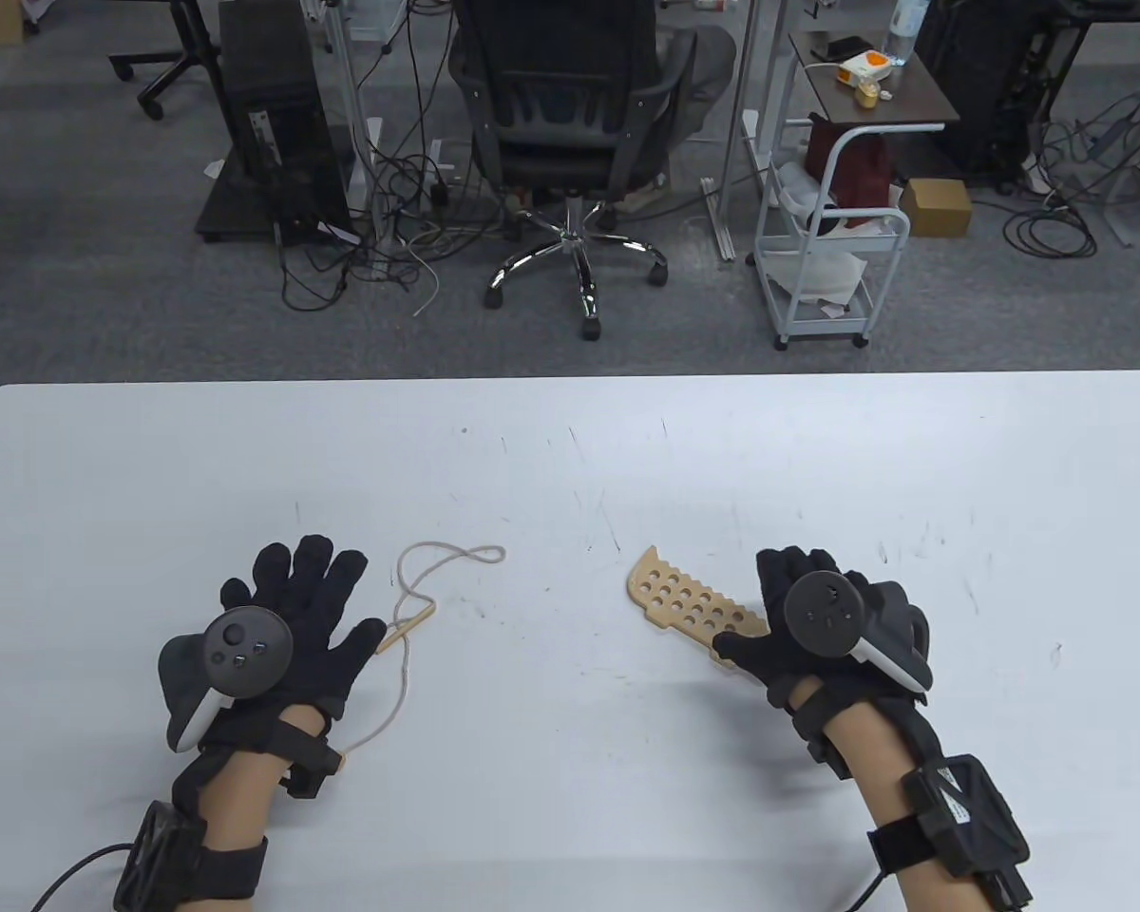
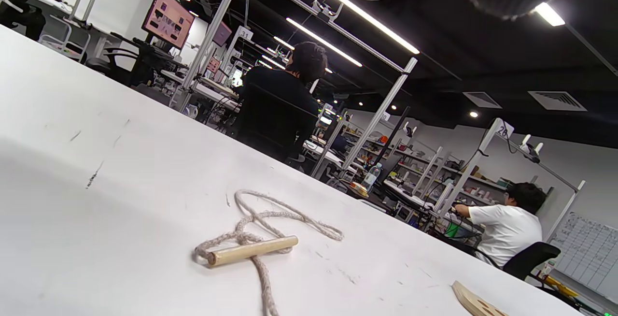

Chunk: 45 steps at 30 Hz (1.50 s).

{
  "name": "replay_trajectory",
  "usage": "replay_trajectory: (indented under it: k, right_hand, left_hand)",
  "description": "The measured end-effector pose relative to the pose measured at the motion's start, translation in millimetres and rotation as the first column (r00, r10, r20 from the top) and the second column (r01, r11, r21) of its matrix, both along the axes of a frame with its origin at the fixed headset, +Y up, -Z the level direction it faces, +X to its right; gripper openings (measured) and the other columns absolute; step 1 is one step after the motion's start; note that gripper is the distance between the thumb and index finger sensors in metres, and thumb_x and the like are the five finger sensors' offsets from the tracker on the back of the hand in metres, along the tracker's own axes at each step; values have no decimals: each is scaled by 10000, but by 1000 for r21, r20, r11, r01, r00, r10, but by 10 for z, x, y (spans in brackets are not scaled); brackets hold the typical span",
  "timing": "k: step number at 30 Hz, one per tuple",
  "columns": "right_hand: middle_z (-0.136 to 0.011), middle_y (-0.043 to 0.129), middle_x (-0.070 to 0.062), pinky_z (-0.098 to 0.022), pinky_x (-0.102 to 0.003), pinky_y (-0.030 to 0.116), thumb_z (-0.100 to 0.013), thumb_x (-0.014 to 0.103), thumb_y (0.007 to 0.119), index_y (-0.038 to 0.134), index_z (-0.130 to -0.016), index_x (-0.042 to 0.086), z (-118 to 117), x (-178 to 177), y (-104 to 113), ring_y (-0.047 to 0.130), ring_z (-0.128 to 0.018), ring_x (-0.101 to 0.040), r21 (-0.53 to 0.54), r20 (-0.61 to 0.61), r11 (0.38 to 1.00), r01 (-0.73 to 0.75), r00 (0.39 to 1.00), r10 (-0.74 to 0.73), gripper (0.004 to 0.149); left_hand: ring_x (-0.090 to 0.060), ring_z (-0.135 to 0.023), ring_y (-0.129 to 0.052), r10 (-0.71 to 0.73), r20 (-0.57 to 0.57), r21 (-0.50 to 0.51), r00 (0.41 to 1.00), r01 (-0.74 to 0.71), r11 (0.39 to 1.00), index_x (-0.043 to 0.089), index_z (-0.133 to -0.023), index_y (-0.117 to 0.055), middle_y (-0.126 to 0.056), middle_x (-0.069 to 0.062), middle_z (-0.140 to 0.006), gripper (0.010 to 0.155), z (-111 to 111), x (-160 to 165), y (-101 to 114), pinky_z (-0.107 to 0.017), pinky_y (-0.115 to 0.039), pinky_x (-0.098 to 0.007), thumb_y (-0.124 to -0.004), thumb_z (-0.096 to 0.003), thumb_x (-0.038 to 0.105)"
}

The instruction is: Thread rope through all holes on crocodile lacing toy

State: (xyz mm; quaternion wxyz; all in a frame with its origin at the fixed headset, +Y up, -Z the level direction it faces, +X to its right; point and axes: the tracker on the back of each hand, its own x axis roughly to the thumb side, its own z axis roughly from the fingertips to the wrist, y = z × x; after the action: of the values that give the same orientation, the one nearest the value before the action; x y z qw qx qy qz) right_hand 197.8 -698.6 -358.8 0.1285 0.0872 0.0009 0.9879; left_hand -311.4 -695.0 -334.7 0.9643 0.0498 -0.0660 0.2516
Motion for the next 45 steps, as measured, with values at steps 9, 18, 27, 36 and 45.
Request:
replay_trajectory:
  k: [9, 18, 27, 36, 45]
  right_hand:
    - [-1088, 553, -268, -651, -716, 404, -418, 695, 820, 472, -1065, 138, -245, -41, -140, 479, -966, -568, -133, 61, 990, -48, 997, 56, 922]
    - [-1051, 646, -236, -640, -711, 436, -407, 712, 811, 549, -1032, 91, -379, -43, -465, 561, -941, -547, -266, 98, 956, -128, 982, 159, 919]
    - [-1076, 570, -231, -645, -719, 388, -421, 679, 817, 578, -1017, 79, -427, -116, -590, 456, -959, -570, -317, 126, 931, -181, 965, 231, 879]
    - [-1076, 575, -201, -649, -719, 366, -415, 609, 868, 601, -997, 88, -425, -194, -574, 384, -979, -559, -312, 137, 939, -142, 972, 193, 825]
    - [-999, 651, -188, -630, -742, 429, -390, 546, 935, 477, -991, 126, -341, -253, -567, 483, -939, -606, -233, 157, 967, -107, 977, 146, 864]
  left_hand:
    - [-325, -1165, -154, 17, 8, 8, 1000, -17, 1000, 500, -1104, -448, -282, 136, -1233, 753, 3, -1, -1, -774, -93, -622, -690, -420, 702]
    - [-333, -1164, -160, 39, 22, 22, 999, -40, 999, 500, -1103, -452, -290, 133, -1234, 749, 15, 8, 17, -774, -93, -623, -690, -421, 702]
    - [-337, -1164, -165, 50, 29, 30, 998, -51, 998, 501, -1104, -450, -291, 130, -1236, 752, 27, 8, 24, -774, -94, -624, -688, -421, 704]
    - [-342, -1162, -165, 66, 30, 26, 997, -67, 997, 499, -1105, -449, -291, 124, -1236, 752, 34, 7, 26, -773, -93, -626, -688, -422, 703]
    - [-343, -1163, -163, 69, 38, 25, 997, -70, 997, 497, -1107, -444, -292, 119, -1237, 756, 39, 13, 35, -772, -91, -628, -688, -422, 704]
